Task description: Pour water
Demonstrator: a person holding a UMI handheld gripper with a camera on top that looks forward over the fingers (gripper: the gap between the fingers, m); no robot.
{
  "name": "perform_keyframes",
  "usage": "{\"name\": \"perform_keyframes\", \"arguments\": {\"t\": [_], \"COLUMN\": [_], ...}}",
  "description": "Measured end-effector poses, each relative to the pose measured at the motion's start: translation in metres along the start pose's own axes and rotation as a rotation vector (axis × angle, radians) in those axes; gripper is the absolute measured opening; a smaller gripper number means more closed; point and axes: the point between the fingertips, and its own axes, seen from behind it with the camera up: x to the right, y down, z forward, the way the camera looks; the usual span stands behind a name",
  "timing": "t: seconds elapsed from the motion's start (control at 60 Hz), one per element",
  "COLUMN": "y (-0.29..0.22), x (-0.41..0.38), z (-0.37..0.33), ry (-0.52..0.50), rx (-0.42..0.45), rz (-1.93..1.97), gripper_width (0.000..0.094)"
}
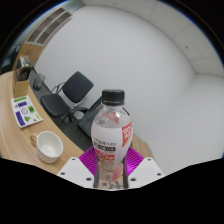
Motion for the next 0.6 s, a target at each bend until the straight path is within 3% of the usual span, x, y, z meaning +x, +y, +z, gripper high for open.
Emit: {"name": "perform_keyframes", "arguments": {"t": [0.133,0.267,0.517,0.6], "y": [0.018,0.042,0.096,0.093], "x": [-0.025,-0.055,-0.099,-0.098], "z": [0.003,0.019,0.042,0.040], "ry": [-0.161,-0.247,-0.280,-0.266], "rx": [-0.001,-0.016,-0.074,-0.025], "rz": [0.394,0.620,0.702,0.696], "gripper_width": [0.0328,0.0327,0.0335,0.0342]}}
